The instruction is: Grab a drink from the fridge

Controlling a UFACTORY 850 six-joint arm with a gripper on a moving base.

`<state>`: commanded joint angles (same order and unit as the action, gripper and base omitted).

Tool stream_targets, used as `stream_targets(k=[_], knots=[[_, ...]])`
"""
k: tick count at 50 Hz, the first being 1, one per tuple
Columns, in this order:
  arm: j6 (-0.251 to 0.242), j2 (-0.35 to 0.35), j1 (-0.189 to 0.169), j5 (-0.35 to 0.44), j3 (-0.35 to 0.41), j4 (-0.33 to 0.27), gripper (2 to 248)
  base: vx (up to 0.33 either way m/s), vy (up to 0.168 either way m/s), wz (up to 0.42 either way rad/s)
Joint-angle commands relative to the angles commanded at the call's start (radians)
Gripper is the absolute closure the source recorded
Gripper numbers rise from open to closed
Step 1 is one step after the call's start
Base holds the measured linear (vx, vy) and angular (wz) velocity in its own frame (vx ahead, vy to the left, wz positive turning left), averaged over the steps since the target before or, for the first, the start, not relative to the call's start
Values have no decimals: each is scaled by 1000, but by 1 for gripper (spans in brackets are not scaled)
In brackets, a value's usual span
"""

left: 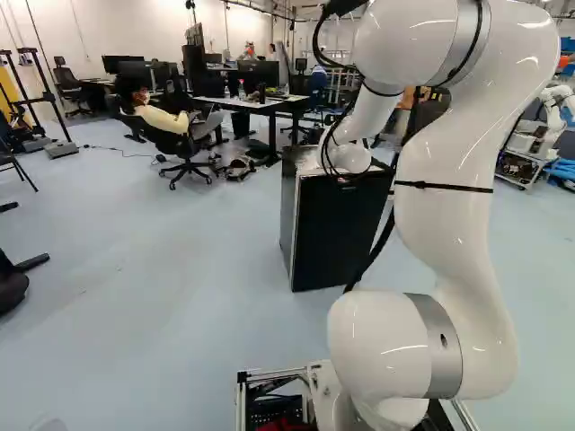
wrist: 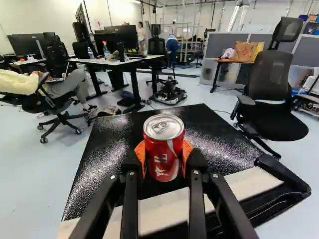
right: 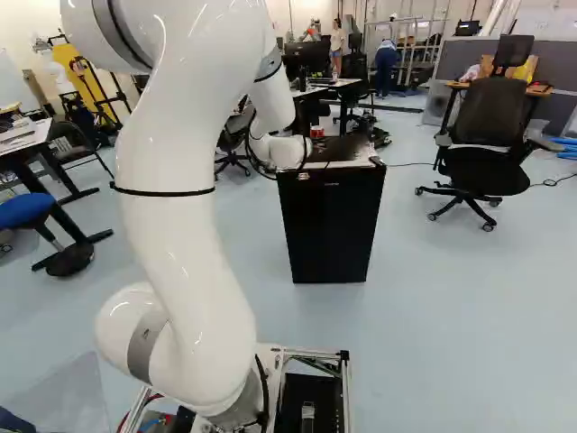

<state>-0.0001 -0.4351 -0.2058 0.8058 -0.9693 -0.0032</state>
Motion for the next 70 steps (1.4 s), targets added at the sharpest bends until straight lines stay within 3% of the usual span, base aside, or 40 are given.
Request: stream_targets(k=[35,70], knots=[[0,74,21,7,91,0,157,0,0,0],[0,259,75,24,320,1,157,0,0,0]])
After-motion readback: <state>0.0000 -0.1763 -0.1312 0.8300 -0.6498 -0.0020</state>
